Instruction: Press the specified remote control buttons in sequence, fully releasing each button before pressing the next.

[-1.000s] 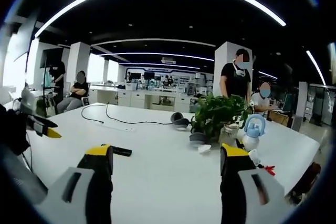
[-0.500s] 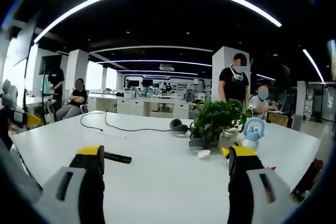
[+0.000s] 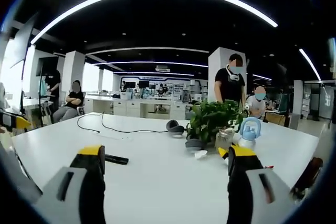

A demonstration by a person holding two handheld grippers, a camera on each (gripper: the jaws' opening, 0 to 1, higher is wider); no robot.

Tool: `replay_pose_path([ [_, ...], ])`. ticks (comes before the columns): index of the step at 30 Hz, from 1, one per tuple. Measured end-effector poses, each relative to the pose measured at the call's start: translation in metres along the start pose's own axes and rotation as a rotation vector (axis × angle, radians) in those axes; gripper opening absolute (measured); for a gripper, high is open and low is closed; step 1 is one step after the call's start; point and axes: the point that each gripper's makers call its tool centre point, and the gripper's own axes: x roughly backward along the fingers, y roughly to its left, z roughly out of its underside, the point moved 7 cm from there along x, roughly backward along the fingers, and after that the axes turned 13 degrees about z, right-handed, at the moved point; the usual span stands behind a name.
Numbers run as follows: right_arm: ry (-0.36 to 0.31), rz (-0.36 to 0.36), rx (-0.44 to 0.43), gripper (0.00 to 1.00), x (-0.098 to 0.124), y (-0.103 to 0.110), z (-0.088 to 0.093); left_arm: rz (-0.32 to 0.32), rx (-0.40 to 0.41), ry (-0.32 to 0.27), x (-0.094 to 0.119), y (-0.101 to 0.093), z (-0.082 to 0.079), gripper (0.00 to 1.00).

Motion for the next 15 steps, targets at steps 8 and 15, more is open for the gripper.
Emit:
replay_pose_path([
  [8,0.014,-0.006,0.0,0.99,0.0,0.0,0.002,-0.069,-0.113,0.057,-0.006,0.001,0.012,1.0],
  [15,0.043,-0.014,0.011,0.97,0.0,0.002,0.006,-0.115,-0.13,0.176,-0.007,0.007,0.028,1.0],
])
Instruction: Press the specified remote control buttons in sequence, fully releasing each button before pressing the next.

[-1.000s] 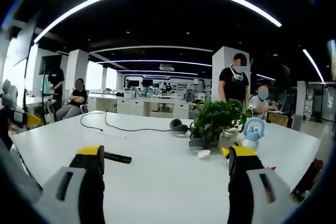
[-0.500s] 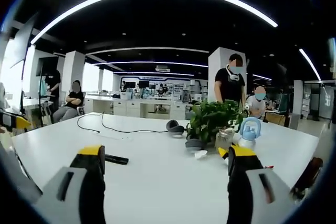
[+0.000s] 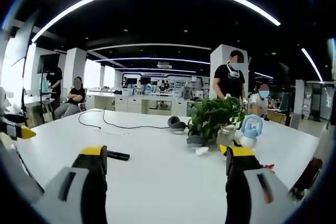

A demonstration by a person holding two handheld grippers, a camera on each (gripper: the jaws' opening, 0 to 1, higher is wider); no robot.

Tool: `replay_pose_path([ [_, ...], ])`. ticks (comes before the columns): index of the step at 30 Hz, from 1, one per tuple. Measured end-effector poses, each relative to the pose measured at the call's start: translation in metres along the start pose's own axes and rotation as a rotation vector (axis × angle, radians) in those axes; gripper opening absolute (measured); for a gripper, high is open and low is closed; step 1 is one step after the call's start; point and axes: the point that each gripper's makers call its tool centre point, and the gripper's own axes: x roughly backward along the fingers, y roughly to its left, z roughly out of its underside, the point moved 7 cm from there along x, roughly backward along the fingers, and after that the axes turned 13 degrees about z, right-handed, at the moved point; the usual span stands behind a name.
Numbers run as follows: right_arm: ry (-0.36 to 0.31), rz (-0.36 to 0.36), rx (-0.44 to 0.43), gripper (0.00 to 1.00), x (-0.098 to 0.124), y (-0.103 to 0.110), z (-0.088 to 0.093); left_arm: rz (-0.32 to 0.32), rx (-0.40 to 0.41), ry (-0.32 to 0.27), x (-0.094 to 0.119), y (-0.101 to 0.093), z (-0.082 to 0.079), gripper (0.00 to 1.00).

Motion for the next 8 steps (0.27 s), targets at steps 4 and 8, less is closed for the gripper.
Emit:
replay_pose_path([
  [4,0.018,0.001,-0.009,0.95,-0.0004,-0.0008,0.0017,-0.006,-0.036,0.02,-0.0007,-0.0008,0.003,1.0],
  [8,0.037,-0.01,0.001,0.94,-0.0008,0.0011,0.004,-0.026,-0.031,0.01,0.0006,0.0033,0.0034,1.0],
])
